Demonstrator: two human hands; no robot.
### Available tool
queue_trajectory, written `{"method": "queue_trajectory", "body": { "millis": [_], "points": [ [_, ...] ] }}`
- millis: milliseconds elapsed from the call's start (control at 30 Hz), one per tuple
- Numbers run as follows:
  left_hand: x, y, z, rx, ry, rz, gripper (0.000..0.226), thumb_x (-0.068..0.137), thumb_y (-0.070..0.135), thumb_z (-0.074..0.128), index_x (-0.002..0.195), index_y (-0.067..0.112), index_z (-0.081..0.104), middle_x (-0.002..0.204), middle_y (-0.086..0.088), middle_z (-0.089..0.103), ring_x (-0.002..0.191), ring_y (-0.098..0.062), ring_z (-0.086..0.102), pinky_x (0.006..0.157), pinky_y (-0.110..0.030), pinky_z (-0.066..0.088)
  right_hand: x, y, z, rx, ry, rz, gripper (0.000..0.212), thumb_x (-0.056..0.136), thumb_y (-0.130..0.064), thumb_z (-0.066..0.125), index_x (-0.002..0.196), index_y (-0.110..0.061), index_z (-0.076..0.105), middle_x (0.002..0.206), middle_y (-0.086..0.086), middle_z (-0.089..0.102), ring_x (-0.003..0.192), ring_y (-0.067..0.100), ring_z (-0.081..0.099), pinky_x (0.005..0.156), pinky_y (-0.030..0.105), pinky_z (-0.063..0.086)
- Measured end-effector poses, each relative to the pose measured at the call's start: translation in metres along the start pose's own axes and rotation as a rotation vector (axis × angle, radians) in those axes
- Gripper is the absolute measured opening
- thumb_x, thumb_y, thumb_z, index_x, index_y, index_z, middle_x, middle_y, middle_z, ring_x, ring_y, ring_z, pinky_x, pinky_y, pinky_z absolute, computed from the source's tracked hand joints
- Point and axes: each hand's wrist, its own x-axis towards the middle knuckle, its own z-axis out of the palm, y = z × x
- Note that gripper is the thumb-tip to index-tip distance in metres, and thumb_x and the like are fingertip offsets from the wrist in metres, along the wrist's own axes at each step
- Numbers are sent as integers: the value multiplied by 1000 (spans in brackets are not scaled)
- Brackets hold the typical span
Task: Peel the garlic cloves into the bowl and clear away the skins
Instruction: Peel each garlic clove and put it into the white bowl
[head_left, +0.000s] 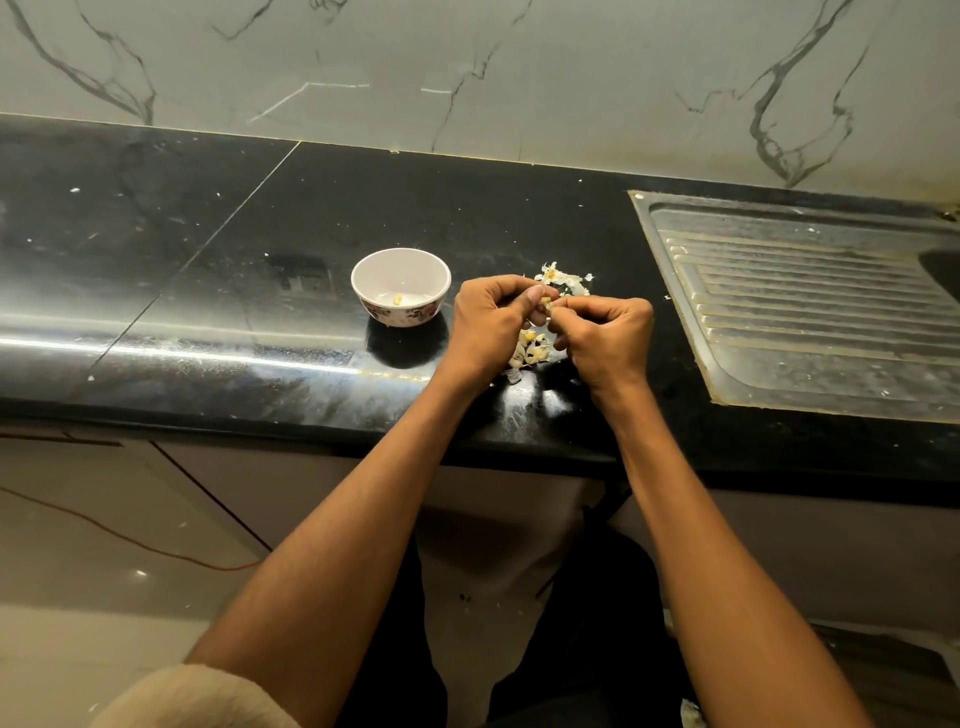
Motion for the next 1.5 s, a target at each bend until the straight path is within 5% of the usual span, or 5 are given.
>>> {"method": "queue_trajectory", "body": {
  "millis": [167,467,733,1233,1500],
  "points": [
    [1,-1,1,8,26,-11,17,99,3,61,98,-3,77,79,-4,74,66,-5,62,66,-20,52,1,3,0,-16,24,16,18,78,2,75,73,-15,80,62,2,74,46,12,63,50,27,51],
    [2,-2,3,25,78,-43,15,99,5,64,99,-5,75,77,-4,72,63,1,63,66,-17,51,2,8,0,-123,72,-98,12,80,-6,74,82,-15,81,72,-1,76,62,18,72,60,32,59],
    [2,-2,2,113,108,-2,12,95,7,68,97,4,80,85,-4,78,71,-5,71,74,-26,59,-4,4,4,-315,75,-342,7,79,-13,77,85,-10,81,82,-3,75,67,7,69,62,18,54],
    [0,-3,3,43,138,-56,10,88,15,79,88,5,80,78,-6,78,78,-31,76,78,-50,63,-6,1,5,-383,42,-363,6,79,-11,76,79,-10,81,71,0,74,58,9,66,57,22,53],
    [0,-3,3,70,109,-51,6,87,12,79,86,6,80,78,-7,78,79,-34,76,77,-53,63,-6,0,5,-410,24,-345,11,79,-9,76,68,-11,79,56,-2,69,57,11,64,51,12,45]
  ]
}}
